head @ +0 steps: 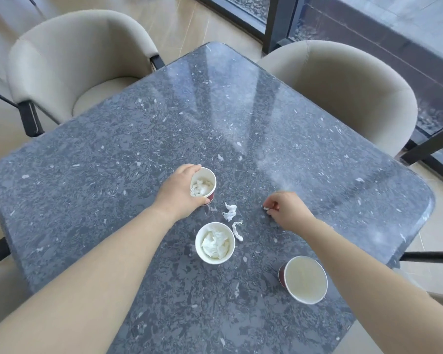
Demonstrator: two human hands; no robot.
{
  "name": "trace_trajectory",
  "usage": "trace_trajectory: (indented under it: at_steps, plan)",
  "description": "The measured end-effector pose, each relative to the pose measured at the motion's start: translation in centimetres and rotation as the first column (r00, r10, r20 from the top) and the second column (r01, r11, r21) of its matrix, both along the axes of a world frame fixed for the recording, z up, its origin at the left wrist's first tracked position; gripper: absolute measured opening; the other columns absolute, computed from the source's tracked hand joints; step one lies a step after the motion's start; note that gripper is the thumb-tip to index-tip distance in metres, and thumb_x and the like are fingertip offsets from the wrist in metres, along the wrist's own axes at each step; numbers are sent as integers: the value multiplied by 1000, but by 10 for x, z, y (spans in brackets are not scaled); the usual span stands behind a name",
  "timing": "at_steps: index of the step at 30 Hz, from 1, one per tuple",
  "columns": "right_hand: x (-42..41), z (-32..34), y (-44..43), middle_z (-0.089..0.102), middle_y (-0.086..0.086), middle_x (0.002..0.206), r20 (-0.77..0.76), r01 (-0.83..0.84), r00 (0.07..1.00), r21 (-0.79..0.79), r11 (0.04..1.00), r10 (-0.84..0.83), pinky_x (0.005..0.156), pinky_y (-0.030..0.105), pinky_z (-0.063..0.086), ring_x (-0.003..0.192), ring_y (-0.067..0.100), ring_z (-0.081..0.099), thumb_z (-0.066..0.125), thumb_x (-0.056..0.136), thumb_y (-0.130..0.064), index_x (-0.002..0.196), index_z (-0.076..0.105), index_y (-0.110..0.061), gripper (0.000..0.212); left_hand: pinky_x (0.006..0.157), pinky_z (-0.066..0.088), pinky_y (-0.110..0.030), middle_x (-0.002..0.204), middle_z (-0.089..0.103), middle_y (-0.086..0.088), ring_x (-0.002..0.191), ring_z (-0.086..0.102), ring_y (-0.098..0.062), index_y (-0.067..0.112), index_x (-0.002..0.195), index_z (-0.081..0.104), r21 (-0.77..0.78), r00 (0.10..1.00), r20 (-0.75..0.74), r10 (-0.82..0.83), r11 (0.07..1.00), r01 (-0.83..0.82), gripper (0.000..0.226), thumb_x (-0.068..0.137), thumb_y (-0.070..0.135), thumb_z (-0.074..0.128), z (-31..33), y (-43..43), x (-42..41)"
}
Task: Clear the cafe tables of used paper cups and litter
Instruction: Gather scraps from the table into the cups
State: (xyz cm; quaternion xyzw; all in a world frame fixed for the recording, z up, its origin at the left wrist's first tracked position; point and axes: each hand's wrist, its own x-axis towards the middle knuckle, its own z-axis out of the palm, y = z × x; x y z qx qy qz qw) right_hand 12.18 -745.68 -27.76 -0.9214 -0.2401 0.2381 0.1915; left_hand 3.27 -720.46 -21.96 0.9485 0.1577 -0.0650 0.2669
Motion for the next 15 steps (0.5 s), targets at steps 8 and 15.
trace_trajectory:
  at_steps: [8,15]
  plan:
    - [-18,21,50,65,1,80,-39,-68,996,202,977,78,70,23,45,72,16,57,60,76,-2,89,69,-14,20,102,30,-29,144,35,7,129,37,-17,22,139,35,-13,1000,-2,-2,1000,2,86,67,34,80,1,0,-11]
    - [-26,24,59,62,5,96,-33,-187,979,235,954,200,79,34,50,78,19,62,66,74,-1,95,68,-12,23,103,31,-30,143,35,8,129,38,-16,22,140,35,-35,1000,-6,-12,999,12,86,67,33,80,2,3,-18]
